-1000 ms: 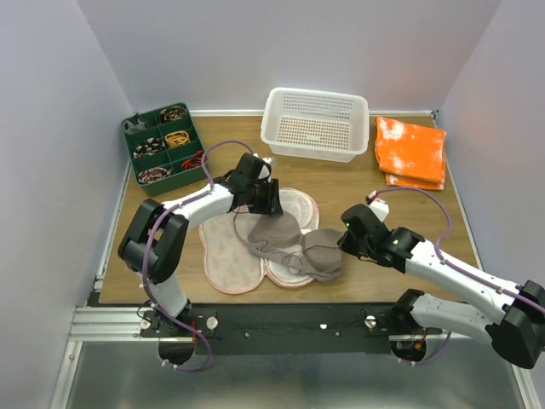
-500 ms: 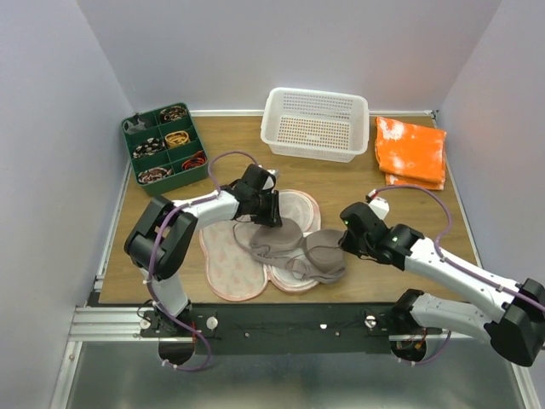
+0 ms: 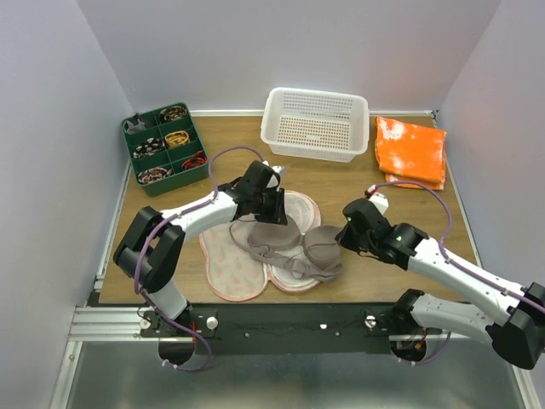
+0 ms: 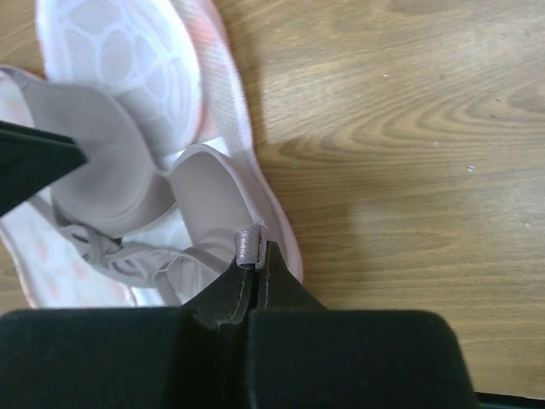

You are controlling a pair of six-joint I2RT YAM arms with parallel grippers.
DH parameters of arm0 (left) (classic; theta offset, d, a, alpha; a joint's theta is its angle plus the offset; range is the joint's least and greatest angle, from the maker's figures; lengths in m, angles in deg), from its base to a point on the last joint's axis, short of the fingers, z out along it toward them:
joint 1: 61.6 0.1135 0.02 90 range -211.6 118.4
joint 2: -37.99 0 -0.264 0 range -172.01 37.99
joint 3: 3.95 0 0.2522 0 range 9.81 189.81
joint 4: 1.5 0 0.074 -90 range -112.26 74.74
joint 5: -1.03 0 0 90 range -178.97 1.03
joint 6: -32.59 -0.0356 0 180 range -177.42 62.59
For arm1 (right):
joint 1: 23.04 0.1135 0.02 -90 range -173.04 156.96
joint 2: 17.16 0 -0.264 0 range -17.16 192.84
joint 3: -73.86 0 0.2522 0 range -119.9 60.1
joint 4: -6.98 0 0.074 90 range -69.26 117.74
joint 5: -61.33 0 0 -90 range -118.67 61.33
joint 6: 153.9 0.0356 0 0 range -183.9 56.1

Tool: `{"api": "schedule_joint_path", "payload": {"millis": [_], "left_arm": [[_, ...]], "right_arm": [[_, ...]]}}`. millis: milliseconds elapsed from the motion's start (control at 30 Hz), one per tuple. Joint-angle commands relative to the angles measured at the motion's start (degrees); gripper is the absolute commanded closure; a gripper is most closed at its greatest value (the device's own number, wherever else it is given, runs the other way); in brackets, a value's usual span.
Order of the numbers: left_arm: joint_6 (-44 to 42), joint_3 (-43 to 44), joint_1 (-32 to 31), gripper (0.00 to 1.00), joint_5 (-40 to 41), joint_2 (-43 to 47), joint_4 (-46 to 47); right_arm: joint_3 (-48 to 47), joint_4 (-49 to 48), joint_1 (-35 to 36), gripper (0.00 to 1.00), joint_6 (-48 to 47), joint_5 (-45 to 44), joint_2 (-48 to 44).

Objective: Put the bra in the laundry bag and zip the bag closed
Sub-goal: Adjust the bra in the laundry bag.

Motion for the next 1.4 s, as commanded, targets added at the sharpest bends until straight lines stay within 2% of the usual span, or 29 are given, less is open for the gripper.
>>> {"api": "schedule_joint_path", "payload": {"millis": [0, 233, 400, 500, 600, 733, 900, 1167, 1367], "left_arm": [[1.0, -1.3, -0.3, 0.63, 4.6, 2.4, -2.7], [1.2, 1.6, -0.3, 0.56, 11.9, 12.2, -7.6], [2.1, 0.5, 0.0, 0.52, 18.5, 16.8, -12.6], [3.5, -4.8, 0.9, 0.41, 19.3, 19.5, -12.1], [5.2, -9.8, 1.9, 0.25, 18.7, 21.4, -10.2], [6.5, -14.1, 3.2, 0.18, 17.9, 22.3, -7.9], [7.2, -17.9, 5.8, 0.17, 14.0, 20.6, -3.5], [6.0, -23.4, 7.2, 0.16, 7.7, 17.4, 12.8], [5.3, -24.0, 9.1, 0.16, 2.9, 11.6, 19.6]], "right_arm": [[-4.7, -2.8, -0.3, 0.97, -4.7, 4.4, -0.3], [-11.2, -2.9, -0.2, 0.97, -8.2, 8.8, 1.4], [-14.3, 1.9, -0.2, 0.97, -6.7, 14.2, 6.2], [-12.9, 3.6, -0.2, 0.97, -4.9, 15.8, 7.0], [-10.5, 3.6, -0.2, 0.97, -3.8, 15.4, 5.6], [-10.0, 3.9, -0.2, 0.97, -3.8, 11.3, 2.8], [-10.6, 4.0, -0.2, 0.95, -5.2, 11.1, 2.6], [-8.9, 1.2, -0.2, 0.93, -5.4, 13.1, 2.3], [-9.7, 0.7, -0.2, 0.93, -6.4, 13.5, 3.5]]}}
